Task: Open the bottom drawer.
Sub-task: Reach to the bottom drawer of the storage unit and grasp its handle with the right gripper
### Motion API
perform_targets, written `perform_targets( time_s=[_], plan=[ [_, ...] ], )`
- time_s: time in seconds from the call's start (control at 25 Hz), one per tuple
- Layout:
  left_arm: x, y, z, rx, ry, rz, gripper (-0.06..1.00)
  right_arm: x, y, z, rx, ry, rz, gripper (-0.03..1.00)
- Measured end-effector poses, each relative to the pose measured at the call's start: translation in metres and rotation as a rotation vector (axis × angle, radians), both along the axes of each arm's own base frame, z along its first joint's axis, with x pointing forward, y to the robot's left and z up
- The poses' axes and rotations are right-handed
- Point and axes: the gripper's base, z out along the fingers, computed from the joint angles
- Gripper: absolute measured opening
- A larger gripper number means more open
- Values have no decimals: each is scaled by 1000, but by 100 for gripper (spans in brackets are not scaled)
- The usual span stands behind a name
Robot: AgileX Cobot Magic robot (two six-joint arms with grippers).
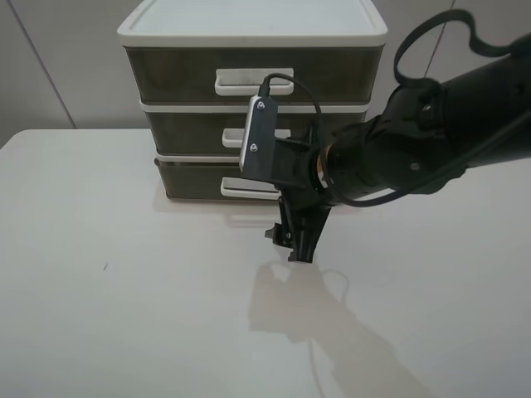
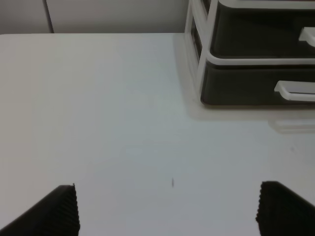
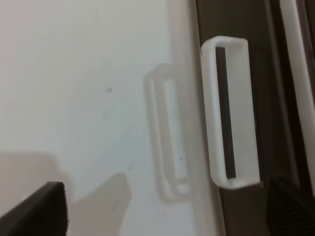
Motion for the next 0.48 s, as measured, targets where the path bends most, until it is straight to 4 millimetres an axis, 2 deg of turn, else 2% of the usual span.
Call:
perform_targets(
  time_s=[0.24,0.48],
  plan=[
    [0,0,0,0,0,0,74,6,11,-39,0,21,60,80],
    [0,0,0,0,0,0,74,8,15,-53,-5,-2,125,80]
  ],
)
